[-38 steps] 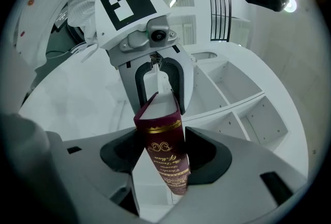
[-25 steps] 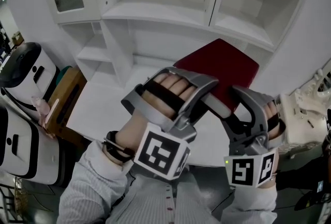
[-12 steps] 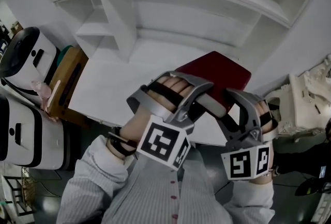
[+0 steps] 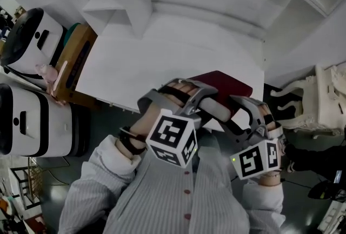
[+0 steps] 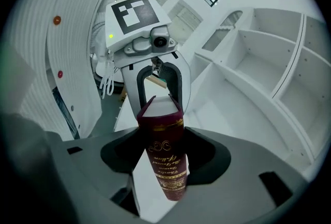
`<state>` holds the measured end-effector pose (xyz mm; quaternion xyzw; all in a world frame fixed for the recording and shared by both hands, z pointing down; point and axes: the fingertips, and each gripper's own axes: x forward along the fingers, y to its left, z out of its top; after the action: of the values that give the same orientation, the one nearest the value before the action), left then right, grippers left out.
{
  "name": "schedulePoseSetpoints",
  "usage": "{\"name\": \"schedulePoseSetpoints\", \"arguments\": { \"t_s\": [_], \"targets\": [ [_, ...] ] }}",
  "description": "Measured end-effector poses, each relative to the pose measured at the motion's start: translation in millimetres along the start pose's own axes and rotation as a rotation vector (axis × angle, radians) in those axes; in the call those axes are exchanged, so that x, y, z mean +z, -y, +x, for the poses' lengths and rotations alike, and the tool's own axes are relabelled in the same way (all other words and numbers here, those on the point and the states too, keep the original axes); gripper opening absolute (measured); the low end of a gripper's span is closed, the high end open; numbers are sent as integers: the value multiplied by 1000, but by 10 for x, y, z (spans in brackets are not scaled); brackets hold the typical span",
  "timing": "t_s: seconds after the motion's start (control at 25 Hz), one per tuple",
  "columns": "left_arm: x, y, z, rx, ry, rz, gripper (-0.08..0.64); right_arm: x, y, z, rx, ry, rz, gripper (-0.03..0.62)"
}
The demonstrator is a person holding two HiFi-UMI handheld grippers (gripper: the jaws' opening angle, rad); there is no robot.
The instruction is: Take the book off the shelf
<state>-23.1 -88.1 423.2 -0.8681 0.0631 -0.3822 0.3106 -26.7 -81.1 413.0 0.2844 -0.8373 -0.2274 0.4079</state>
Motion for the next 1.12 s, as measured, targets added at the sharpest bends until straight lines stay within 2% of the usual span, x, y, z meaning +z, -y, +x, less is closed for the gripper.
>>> {"name": "schedulePoseSetpoints", "arguments": {
  "t_s": [0.28, 0.48, 1.12],
  "targets": [
    [-140, 379, 34, -118, -3, -103, 250, -39, -374, 98, 124, 3, 97, 235],
    [-198, 582, 13, -174, -1, -155, 250, -28, -571, 124, 192, -1, 142, 233],
    [-359, 904, 68, -262, -2, -219, 250, -96, -907, 251, 282, -43, 208, 233]
  ]
}}
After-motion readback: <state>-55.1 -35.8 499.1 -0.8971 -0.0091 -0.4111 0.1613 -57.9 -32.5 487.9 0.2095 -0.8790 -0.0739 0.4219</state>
